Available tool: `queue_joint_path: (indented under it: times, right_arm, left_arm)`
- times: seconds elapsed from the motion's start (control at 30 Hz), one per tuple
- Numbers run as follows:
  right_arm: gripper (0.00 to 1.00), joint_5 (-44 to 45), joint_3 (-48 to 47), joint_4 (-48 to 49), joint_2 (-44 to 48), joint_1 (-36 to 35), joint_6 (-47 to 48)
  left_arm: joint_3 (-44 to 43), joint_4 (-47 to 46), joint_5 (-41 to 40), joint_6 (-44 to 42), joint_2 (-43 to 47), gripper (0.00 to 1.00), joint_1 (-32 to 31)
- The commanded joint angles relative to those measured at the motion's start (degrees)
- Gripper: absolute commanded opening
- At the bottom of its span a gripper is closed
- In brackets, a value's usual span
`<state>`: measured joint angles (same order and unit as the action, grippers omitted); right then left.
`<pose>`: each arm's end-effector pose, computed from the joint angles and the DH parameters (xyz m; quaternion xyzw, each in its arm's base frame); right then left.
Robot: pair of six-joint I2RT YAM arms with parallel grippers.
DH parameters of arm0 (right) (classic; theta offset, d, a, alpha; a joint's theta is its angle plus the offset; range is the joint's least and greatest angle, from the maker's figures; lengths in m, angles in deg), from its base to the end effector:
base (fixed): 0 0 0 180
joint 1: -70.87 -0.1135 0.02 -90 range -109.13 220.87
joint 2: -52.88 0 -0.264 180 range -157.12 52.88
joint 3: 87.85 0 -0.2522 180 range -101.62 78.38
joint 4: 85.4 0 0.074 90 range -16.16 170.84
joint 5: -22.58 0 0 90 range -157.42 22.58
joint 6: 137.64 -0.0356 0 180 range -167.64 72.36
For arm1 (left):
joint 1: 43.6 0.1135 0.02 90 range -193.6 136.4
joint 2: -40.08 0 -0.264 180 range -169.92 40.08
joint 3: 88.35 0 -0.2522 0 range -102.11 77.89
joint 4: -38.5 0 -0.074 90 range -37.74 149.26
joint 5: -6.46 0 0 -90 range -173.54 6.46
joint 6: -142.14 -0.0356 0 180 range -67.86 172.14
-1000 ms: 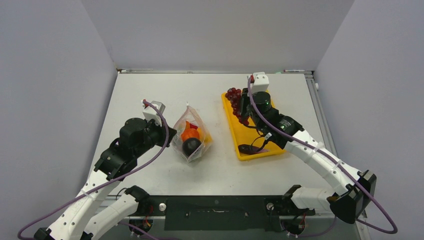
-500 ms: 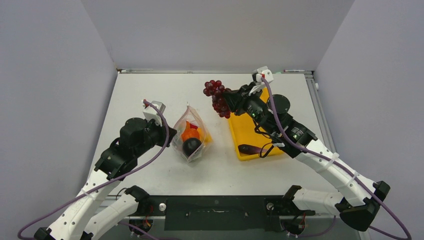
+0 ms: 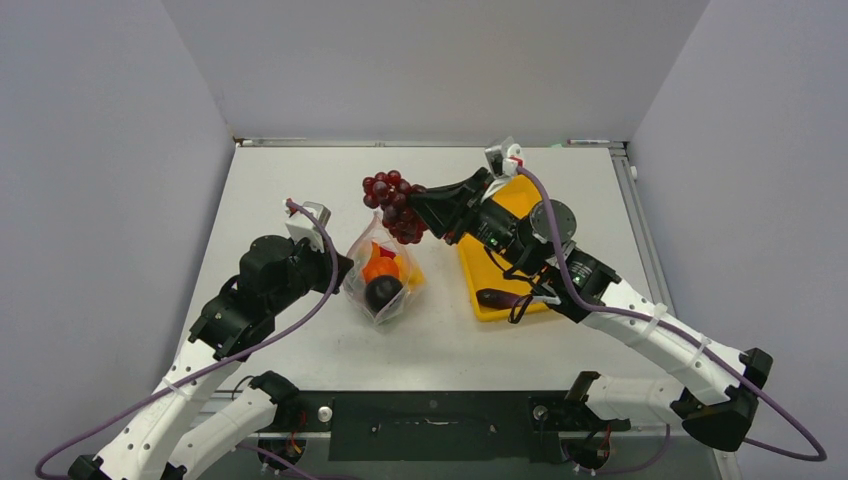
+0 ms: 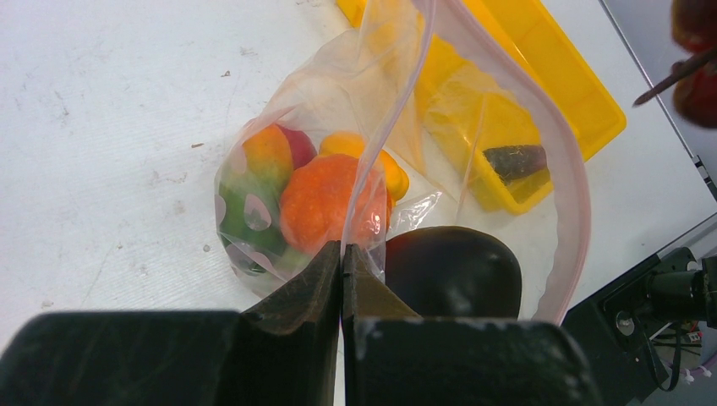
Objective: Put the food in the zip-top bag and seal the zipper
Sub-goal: Place the fake fruit in the zipper food storage bag.
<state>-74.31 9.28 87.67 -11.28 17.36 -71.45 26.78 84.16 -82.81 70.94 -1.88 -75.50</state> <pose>0.1457 0.2042 0.4543 -0.2064 0.5967 0.5134 0.5811 0.1331 -0.0834 0.3458 0.0985 0.8268 -0.2419 0.4982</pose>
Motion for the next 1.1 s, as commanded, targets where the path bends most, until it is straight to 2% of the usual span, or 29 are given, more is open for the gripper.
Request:
queue_joint_path:
  times: [0.0,0.27,0.63,1.07]
  right_arm:
    - [0.05,0.45,-2.22,6.03,-2.12,-3.66,0.29]
    - [0.05,3.92,-2.04,6.09,-4.94,-7.97,2.22]
    - [0.05,9.43,-0.31,5.28,-9.04,-8.27,3.78]
    - [0.05,11.03,2.68,4.51,-11.91,-8.33,3.96]
  left_arm:
    - [-0.49,-1.83,0.08,-0.26,0.71,0.0,0.39]
    - [-0.24,-2.37,0.5,-0.26,1.89,0.0,0.42]
    - [-0.04,-2.83,1.28,-0.26,2.52,0.0,0.44]
    - [-0.05,-2.76,1.2,-0.18,1.98,0.0,0.44]
